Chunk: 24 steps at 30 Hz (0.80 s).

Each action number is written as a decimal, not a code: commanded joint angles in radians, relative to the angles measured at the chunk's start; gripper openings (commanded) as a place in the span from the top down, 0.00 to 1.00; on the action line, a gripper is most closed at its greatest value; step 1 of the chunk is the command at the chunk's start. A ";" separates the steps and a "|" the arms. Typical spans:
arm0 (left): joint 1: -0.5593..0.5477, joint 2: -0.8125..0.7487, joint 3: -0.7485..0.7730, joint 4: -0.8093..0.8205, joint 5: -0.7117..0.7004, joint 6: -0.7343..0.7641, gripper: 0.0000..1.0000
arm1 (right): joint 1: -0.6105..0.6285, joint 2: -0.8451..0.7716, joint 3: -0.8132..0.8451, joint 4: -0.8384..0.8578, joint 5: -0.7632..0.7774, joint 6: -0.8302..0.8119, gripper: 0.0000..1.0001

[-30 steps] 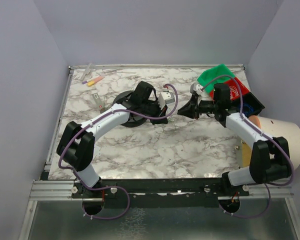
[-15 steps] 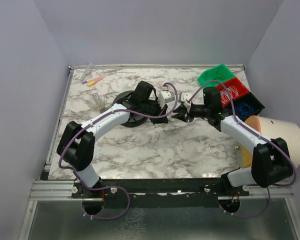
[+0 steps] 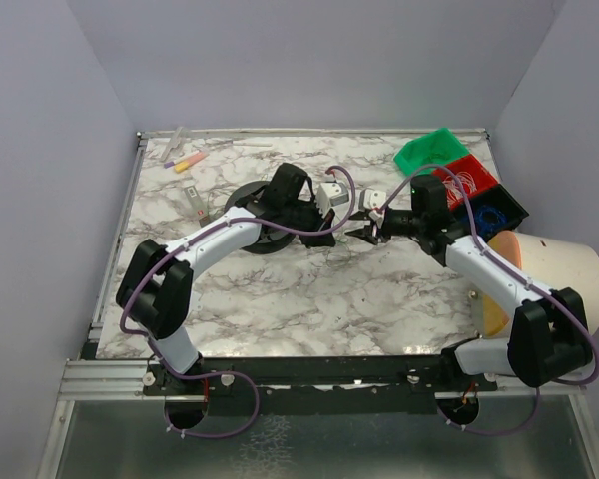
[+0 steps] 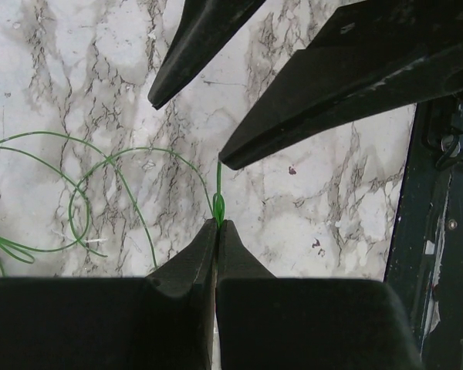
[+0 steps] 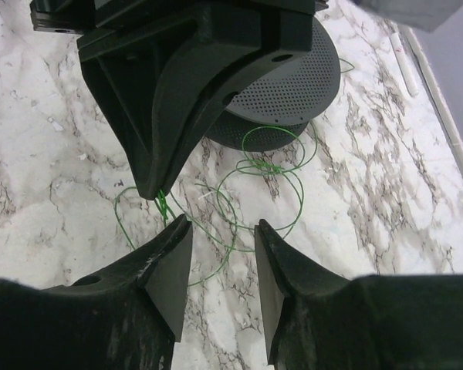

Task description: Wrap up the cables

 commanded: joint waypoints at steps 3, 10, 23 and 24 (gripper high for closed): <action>0.004 0.030 0.013 0.017 -0.019 -0.028 1.00 | 0.019 0.002 -0.014 -0.072 0.028 -0.095 0.56; 0.004 0.039 0.017 0.017 -0.009 -0.035 1.00 | 0.039 0.016 -0.022 -0.060 0.062 -0.110 0.55; 0.008 0.037 0.023 0.017 0.011 -0.046 1.00 | 0.077 0.050 -0.038 -0.033 0.181 -0.152 0.55; 0.007 0.037 0.022 0.017 0.013 -0.045 1.00 | 0.078 0.049 -0.042 -0.018 0.191 -0.149 0.56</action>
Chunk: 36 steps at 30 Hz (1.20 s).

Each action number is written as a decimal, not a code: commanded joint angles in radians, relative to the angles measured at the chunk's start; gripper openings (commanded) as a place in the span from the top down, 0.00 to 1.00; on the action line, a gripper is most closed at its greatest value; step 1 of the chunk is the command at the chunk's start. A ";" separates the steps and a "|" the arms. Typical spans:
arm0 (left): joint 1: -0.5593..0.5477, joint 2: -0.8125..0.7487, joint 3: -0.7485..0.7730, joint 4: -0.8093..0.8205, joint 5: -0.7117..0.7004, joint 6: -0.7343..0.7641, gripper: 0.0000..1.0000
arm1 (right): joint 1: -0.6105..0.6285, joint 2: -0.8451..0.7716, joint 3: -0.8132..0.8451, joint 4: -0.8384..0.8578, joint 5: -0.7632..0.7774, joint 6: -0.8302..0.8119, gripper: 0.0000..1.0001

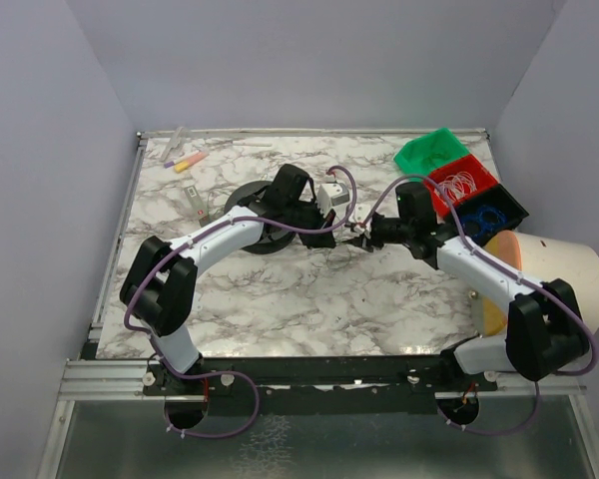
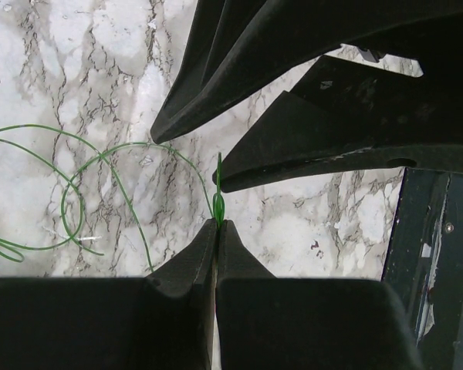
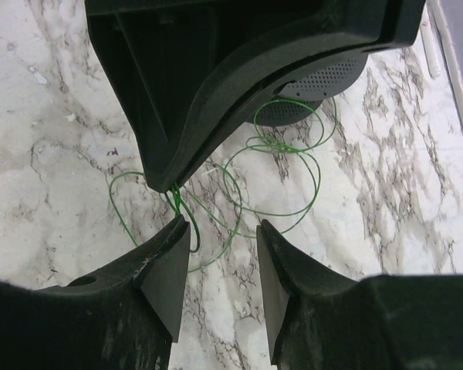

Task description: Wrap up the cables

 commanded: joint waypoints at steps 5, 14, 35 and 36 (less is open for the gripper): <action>0.007 0.011 0.016 0.012 0.030 -0.010 1.00 | 0.024 0.018 -0.045 0.081 0.123 0.006 0.57; 0.007 0.020 0.020 0.013 0.044 -0.018 1.00 | 0.071 0.031 -0.089 0.215 0.176 0.043 0.60; 0.017 0.005 0.002 0.012 0.041 -0.008 1.00 | -0.012 0.053 -0.111 0.547 0.452 0.519 0.99; 0.016 0.005 0.001 0.012 0.044 -0.009 1.00 | -0.026 0.054 -0.111 0.555 0.470 0.546 1.00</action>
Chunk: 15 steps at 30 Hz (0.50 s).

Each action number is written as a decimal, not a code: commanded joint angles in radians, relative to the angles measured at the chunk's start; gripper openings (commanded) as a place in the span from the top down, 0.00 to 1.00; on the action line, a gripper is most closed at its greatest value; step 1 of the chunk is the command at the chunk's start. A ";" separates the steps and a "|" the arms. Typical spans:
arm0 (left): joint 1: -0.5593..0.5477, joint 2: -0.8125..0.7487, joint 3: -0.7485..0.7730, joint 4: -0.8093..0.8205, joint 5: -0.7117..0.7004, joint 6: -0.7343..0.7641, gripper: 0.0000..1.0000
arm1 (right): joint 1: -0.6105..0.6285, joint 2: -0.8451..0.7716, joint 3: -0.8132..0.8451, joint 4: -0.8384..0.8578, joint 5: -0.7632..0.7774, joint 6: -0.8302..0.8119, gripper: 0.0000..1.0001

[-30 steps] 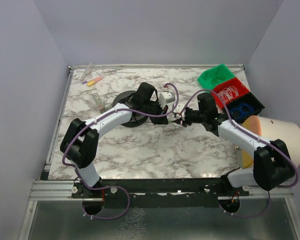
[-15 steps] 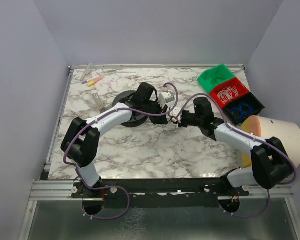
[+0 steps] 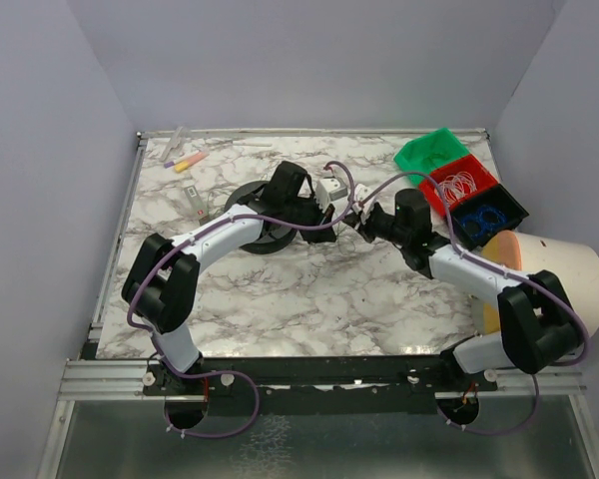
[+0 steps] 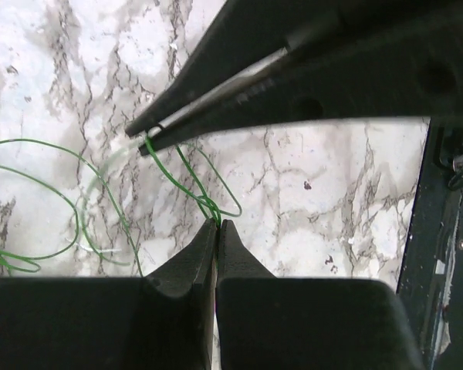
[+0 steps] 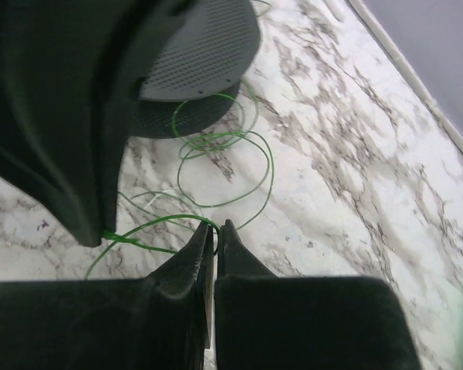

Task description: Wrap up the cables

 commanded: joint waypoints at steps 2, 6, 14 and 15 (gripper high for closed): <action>-0.003 -0.013 0.002 -0.035 0.040 0.008 1.00 | -0.095 0.016 0.004 0.162 0.230 0.237 0.99; -0.003 -0.009 0.000 -0.036 0.043 0.010 1.00 | -0.151 0.020 0.009 0.181 0.367 0.317 1.00; -0.003 -0.004 0.002 -0.040 0.046 0.014 1.00 | -0.292 -0.004 0.019 0.149 0.427 0.392 1.00; -0.003 -0.004 0.002 -0.040 0.046 0.013 1.00 | -0.301 -0.006 0.022 0.145 0.447 0.393 1.00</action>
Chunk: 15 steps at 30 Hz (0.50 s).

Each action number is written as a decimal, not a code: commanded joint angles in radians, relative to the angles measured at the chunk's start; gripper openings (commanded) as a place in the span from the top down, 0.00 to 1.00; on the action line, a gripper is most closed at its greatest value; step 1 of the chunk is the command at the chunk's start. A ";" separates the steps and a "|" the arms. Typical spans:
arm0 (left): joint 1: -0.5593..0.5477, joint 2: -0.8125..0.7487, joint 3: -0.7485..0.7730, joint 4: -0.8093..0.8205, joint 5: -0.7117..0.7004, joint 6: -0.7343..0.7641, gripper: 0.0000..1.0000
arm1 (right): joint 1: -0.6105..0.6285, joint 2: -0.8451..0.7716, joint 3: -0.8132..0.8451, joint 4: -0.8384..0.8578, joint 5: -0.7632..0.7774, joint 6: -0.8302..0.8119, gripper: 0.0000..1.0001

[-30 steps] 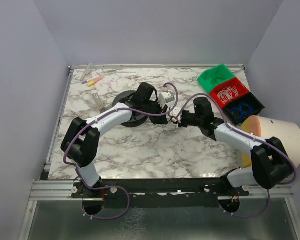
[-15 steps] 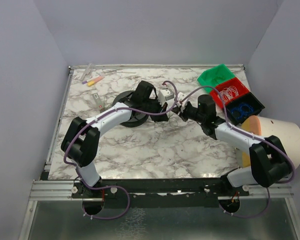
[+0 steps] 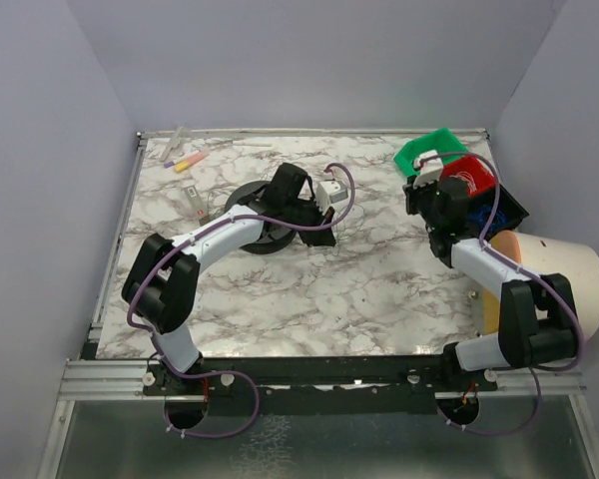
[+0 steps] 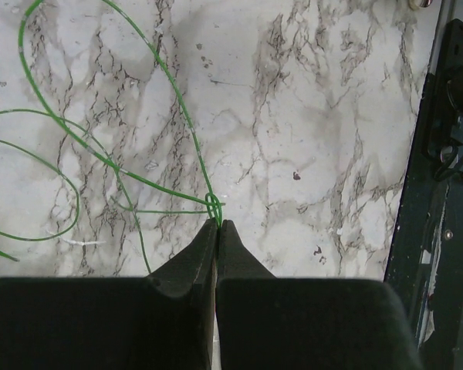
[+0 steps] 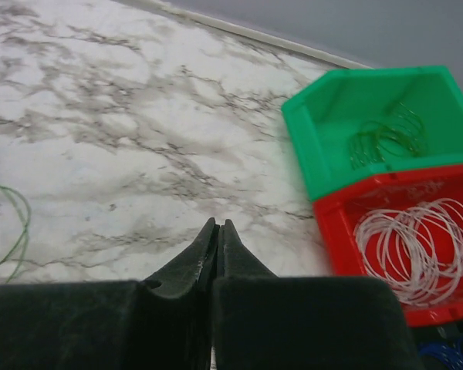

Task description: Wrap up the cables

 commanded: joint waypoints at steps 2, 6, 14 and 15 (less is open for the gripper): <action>-0.002 -0.007 0.001 -0.030 0.036 0.009 1.00 | -0.060 -0.020 0.030 0.008 0.120 0.052 1.00; -0.002 -0.008 0.000 -0.030 0.040 0.012 1.00 | -0.087 -0.052 0.052 -0.071 -0.221 -0.089 0.90; -0.009 0.008 0.006 -0.045 0.066 0.028 1.00 | 0.039 -0.063 0.060 -0.266 -0.637 -0.427 0.55; -0.013 0.008 0.008 -0.053 0.067 0.035 1.00 | 0.050 -0.052 0.070 -0.280 -0.637 -0.439 0.54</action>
